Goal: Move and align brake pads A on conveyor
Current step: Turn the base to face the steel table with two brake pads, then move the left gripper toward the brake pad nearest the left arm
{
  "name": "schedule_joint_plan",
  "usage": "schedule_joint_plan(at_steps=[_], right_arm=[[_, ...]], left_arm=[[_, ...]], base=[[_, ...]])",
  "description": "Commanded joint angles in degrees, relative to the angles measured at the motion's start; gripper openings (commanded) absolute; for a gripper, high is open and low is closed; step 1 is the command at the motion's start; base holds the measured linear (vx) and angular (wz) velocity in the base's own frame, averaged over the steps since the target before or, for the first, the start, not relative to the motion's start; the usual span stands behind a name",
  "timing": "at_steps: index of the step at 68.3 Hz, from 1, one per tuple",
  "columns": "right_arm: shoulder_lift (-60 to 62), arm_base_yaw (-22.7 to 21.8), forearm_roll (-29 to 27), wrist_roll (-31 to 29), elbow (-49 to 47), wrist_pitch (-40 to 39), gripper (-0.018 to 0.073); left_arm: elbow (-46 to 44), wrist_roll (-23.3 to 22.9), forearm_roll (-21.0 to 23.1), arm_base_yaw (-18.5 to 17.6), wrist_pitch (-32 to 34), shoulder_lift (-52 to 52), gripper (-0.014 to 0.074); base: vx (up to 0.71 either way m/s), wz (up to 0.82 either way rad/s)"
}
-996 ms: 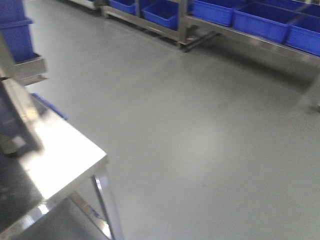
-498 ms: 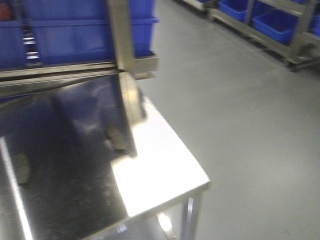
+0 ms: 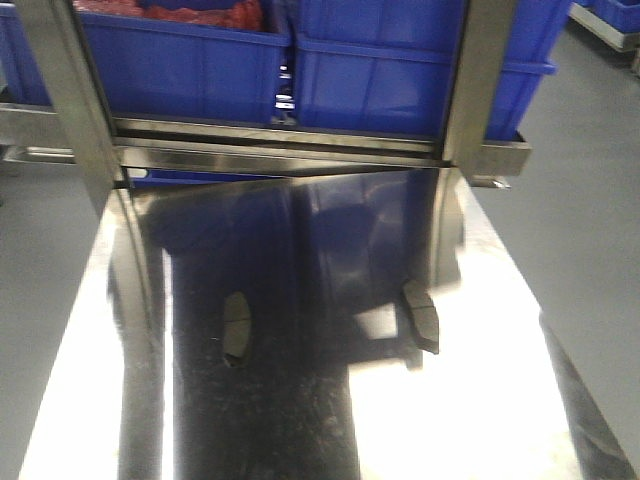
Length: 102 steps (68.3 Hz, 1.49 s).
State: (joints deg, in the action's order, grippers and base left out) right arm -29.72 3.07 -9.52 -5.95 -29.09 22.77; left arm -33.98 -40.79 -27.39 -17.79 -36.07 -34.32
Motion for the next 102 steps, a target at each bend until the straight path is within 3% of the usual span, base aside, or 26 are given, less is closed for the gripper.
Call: schedule_joint_plan(at_steps=[1, 102], right_arm=[[-0.31, -0.35, -0.01, -0.72, -1.53, -4.07, -0.0010], [-0.31, -0.35, -0.01, -0.72, -1.53, -4.07, -0.0010]], left_arm=[[-1.50, -0.25, -1.23, -0.16, 3.37, -0.14, -0.0006], [-1.50, -0.25, -1.23, -0.16, 3.37, -0.14, -0.0006]], base=[[0.10, 0.37], [0.02, 0.04]])
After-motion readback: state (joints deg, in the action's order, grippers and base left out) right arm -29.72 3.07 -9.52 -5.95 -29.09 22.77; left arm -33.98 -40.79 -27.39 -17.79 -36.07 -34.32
